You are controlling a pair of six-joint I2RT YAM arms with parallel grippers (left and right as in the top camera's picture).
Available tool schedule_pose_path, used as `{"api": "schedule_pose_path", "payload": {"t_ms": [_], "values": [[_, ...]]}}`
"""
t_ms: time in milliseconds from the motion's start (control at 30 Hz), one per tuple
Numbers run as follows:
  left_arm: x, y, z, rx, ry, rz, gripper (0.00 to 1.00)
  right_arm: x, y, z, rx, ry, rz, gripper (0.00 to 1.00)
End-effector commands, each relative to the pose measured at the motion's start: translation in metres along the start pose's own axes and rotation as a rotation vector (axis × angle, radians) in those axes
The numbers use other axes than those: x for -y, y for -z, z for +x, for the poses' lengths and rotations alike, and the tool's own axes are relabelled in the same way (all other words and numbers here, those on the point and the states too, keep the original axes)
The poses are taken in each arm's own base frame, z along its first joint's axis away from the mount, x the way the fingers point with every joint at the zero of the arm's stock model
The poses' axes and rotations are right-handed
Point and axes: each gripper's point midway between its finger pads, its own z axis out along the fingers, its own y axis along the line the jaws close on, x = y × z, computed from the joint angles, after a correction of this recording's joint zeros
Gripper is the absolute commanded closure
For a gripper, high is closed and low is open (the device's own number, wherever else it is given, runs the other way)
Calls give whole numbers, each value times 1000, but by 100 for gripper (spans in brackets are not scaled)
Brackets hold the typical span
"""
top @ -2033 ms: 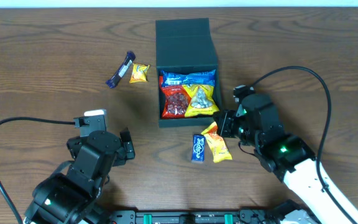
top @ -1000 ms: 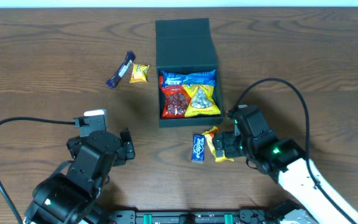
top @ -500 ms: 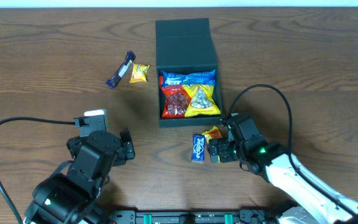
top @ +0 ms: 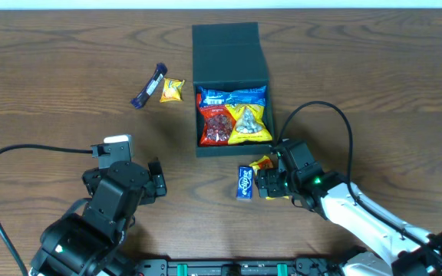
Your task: Pack container
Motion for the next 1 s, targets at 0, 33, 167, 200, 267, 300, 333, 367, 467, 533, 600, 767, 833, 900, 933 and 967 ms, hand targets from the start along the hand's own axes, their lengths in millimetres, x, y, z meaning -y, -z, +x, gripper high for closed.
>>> {"api": "schedule_pose_path", "payload": {"t_ms": [0, 33, 167, 200, 267, 300, 333, 367, 467, 533, 600, 767, 833, 900, 933, 967], "values": [[-2, 0, 0, 0, 8, -10, 5, -3, -3, 2, -7, -11, -14, 21], [-2, 0, 0, 0, 7, -10, 5, -3, -4, 2, -7, -10, -14, 22], [-2, 0, 0, 0, 8, -10, 5, -3, -7, 4, -16, -9, -13, 26], [-2, 0, 0, 0, 7, -10, 5, -3, -8, 4, -19, -9, -11, 27], [-2, 0, 0, 0, 7, -10, 5, -2, -10, 6, -30, -11, -7, 30], [-2, 0, 0, 0, 7, -10, 5, -1, -11, 7, -35, -12, -5, 31], [-2, 0, 0, 0, 8, -10, 5, 0, -12, 8, -39, -12, -3, 32], [-2, 0, 0, 0, 7, -10, 5, 0, -13, 8, -39, -12, -3, 35], [-2, 0, 0, 0, 8, -10, 5, -1, -14, 7, -35, -12, -5, 46], [-2, 0, 0, 0, 8, -10, 5, -1, -14, 5, -29, -11, -7, 55], [-2, 0, 0, 0, 7, -10, 4, -2, -14, 5, -29, -11, -8, 56], [-2, 0, 0, 0, 8, -10, 5, -5, -14, 4, -25, -17, -25, 76], [-2, 0, 0, 0, 7, -10, 5, -10, -14, 1, -17, -15, -50, 78], [-2, 0, 0, 0, 8, -10, 5, -14, -13, -1, -11, -12, -71, 78], [-2, 0, 0, 0, 8, -10, 5, -16, -13, -2, -8, -11, -82, 79], [-2, 0, 0, 0, 8, -10, 5, -17, -13, -3, -4, -9, -90, 79]]}}
